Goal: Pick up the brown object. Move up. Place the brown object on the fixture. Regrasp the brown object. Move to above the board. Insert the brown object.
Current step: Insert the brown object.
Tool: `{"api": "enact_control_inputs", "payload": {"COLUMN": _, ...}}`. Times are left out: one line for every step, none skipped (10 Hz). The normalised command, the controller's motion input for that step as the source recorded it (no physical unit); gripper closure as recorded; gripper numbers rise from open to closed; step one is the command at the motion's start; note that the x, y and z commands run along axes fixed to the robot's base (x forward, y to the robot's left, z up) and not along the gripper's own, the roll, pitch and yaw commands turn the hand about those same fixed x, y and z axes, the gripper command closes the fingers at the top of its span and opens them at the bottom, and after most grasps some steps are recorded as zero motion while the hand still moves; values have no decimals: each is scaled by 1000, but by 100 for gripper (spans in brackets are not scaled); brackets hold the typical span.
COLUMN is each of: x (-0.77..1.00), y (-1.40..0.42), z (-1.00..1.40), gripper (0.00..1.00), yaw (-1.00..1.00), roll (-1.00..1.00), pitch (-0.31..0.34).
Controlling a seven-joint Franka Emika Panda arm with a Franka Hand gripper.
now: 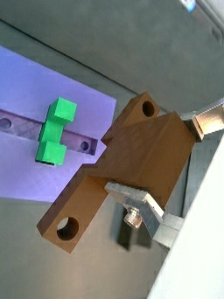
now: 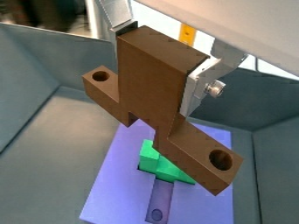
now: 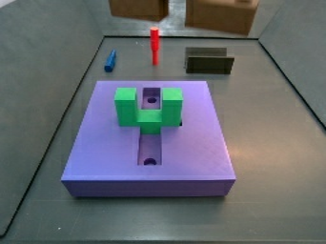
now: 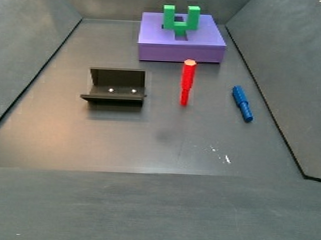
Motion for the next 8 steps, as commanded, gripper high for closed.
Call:
{"api": "enact_control_inputs", "payload": {"x": 0, "y": 0, "z": -403, "gripper": 100, "yaw": -771, "roll": -121, "pitch": 323}}
{"api": "enact_control_inputs", "payload": {"x": 57, "y": 0, "z": -357, "gripper": 100, "yaw": -686, "roll": -116, "pitch": 353}}
{"api": "enact_control_inputs", "payload": {"x": 0, "y": 0, "z": -369, "gripper": 100, "yaw": -754, "roll": -103, "pitch": 351}}
{"api": "enact_control_inputs", "payload": {"x": 57, "y": -86, "z": -563, "gripper": 100, "yaw": -731, "roll": -91, "pitch": 246}}
{"api": "enact_control_inputs", "payload": {"x": 54, "y": -174, "z": -491, "gripper": 100, "yaw": -529, "roll": -16, "pitch": 100}}
{"api": "enact_control_inputs", "payload": {"x": 0, "y": -131, "z": -206, "gripper": 100, "yaw": -577, "roll": -11, "pitch": 29}}
{"api": "enact_control_inputs", "payload": {"x": -163, "y": -151, "z": 0, "gripper": 100, "yaw": -574, "roll": -121, "pitch": -99}}
{"api": "enact_control_inputs", "payload": {"x": -106, "y": -174, "z": 0, "gripper": 100, "yaw": -577, "roll": -194, "pitch": -159}}
